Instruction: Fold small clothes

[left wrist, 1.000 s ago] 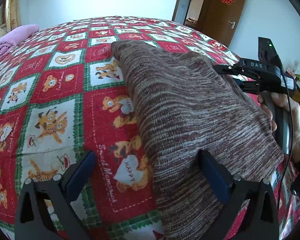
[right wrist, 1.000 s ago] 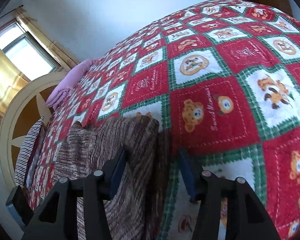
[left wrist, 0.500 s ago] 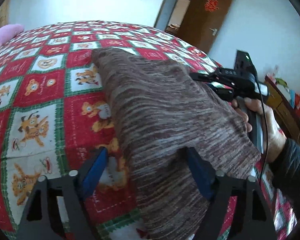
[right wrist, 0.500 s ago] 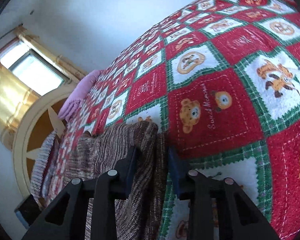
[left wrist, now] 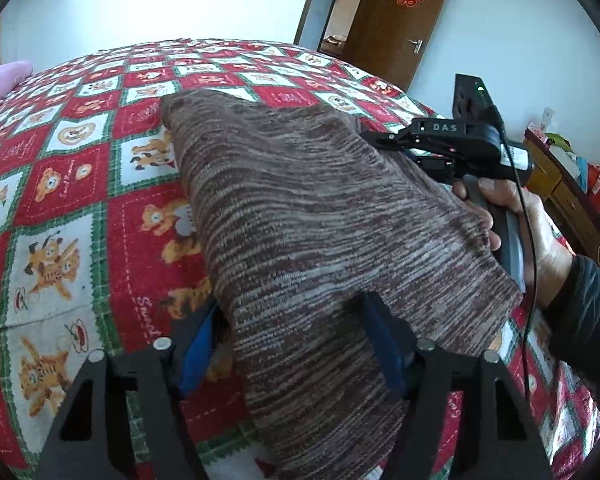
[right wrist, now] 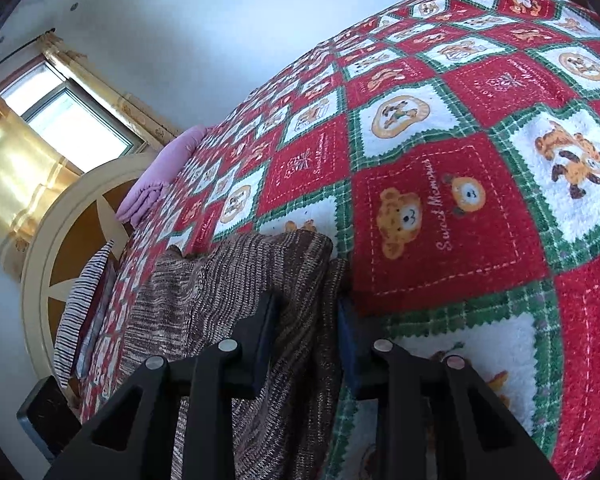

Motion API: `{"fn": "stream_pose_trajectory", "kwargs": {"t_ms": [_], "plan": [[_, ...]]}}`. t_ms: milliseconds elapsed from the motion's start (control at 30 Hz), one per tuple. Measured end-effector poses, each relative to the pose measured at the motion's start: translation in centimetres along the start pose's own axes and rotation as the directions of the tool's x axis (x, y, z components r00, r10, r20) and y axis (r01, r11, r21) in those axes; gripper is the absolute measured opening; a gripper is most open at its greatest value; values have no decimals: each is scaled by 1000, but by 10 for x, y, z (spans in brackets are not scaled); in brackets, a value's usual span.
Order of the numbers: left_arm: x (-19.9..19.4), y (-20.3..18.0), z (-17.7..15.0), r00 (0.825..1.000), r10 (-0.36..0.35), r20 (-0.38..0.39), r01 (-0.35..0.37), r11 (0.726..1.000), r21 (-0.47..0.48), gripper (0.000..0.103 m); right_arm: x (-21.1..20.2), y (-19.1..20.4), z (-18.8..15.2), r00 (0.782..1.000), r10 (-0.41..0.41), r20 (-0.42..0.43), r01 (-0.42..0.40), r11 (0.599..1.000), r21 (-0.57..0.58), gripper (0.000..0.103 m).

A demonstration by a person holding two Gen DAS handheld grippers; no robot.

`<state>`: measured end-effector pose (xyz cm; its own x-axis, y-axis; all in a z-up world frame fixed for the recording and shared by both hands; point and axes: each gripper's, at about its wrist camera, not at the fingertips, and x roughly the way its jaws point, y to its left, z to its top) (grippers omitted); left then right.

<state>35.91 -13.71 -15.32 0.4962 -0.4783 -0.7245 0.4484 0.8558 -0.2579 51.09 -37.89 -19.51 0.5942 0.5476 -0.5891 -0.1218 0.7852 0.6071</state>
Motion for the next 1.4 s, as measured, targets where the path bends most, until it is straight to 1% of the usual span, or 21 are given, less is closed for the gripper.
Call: {"fn": "stream_pose_trajectory", "kwargs": {"t_ms": [100, 167, 200, 233, 267, 333, 433, 500, 567, 633, 700, 833, 967, 1067, 1133, 1400], "plan": [[-2, -1, 1, 1000, 6, -3, -6, 1000, 0, 64, 3, 0, 1, 1000, 0, -12, 0, 1000, -3, 30], [-2, -3, 1, 1000, 23, -6, -23, 1000, -2, 57, 3, 1, 1, 1000, -4, -10, 4, 1000, -8, 30], [-2, -3, 2, 1000, 29, -9, -29, 1000, -2, 55, 2, 2, 0, 1000, -5, -5, 5, 1000, -13, 28], [-2, -4, 3, 999, 34, -11, -34, 999, -4, 51, 1, 3, 0, 1000, -6, 0, 7, 1000, -22, 24], [-3, -5, 3, 999, 38, -12, -38, 999, -8, 44, 0, 5, -1, 1000, -3, 8, 3, 999, -35, 22], [-3, -6, 3, 999, 37, -13, -37, 999, -9, 36, -2, 10, -4, 1000, -4, 23, 6, 998, -65, 20], [-4, -9, 4, 999, 48, -12, -48, 999, 9, 29, 0, 13, -4, 999, -33, 24, 35, 996, -84, 20], [-4, -12, 4, 998, 62, -12, -62, 998, 21, 28, 0, 16, -5, 998, -58, 26, 61, 994, -93, 19], [-4, -15, 5, 997, 76, -18, -75, 997, 33, 24, -1, 23, -5, 994, -104, 32, 107, 987, -116, 17], [-6, -17, 7, 996, 91, -24, -90, 995, 44, 22, -3, 30, -5, 990, -138, 36, 142, 982, -126, 13], [-11, -18, 9, 995, 98, -23, -97, 994, 51, 21, -9, 31, -6, 991, -130, 45, 134, 986, -98, 10], [-19, -22, 11, 994, 110, -9, -109, 991, 71, 20, -20, 29, -8, 992, -116, 55, 120, 991, -59, 9], [-30, -24, 13, 994, 106, 9, -106, 992, 70, 19, -31, 39, -10, 992, -104, 71, 108, 993, -51, 8], [-42, -28, 12, 994, 109, 28, -111, 990, 82, 18, -41, 53, -12, 993, -82, 87, 88, 994, -63, 8], [-49, -30, 11, 993, 115, 34, -117, 989, 86, 18, -44, 63, -15, 993, -82, 89, 88, 994, -70, 8], [-80, -18, -5, 992, 122, 36, -123, 991, 47, 18, -46, 96, -35, 995, -64, 76, 71, 992, -100, 8]]}}
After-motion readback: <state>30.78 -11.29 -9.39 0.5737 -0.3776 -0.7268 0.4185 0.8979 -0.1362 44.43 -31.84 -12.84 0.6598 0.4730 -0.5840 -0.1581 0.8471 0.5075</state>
